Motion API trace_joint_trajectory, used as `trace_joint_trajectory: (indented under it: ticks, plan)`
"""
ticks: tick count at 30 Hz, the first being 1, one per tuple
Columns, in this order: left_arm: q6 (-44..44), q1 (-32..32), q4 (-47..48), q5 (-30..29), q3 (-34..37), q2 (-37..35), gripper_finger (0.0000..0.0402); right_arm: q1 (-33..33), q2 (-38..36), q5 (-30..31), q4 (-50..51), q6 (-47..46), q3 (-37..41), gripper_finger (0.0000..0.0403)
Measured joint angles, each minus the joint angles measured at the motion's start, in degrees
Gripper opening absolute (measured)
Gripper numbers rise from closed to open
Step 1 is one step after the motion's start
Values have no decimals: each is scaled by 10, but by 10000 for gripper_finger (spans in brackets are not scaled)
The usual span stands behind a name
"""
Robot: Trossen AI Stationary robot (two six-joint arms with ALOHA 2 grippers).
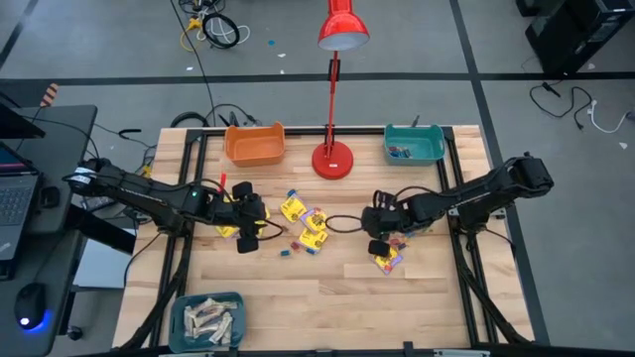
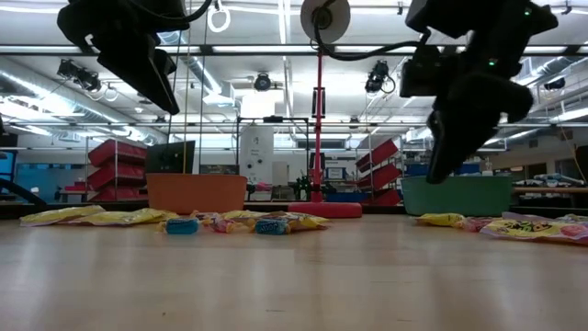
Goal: Sort candy
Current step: Put the small red candy into the green bin
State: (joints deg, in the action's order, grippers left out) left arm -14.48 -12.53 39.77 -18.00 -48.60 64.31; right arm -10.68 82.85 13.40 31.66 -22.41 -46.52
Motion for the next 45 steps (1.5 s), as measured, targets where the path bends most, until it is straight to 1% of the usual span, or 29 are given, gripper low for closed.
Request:
trace_joint_trajectory:
  ticks: [4, 9, 14, 19, 24, 40, 45]
  plan:
    - [0, 0, -1, -1, 0, 0, 168, -23, 0, -8, 28, -31, 0, 111]
    - [0, 0, -1, -4, 0, 0, 168, -51, 0, -14, 33, -46, 0, 113]
    - [0, 0, -1, -4, 0, 0, 168, -72, 4, -15, 32, -46, 0, 114]
    - [0, 0, -1, -4, 0, 0, 168, -89, 21, 7, 38, -30, 0, 115]
    - [1, 0, -7, -6, 1, 1, 168, -91, 28, 20, 40, -30, 0, 114]
    - [5, -3, -12, -8, 1, 1, 168, -92, 86, 9, 42, -29, 0, 112]
    - [5, -3, -14, -8, 1, 1, 168, -92, 90, 8, 42, -30, 0, 106]
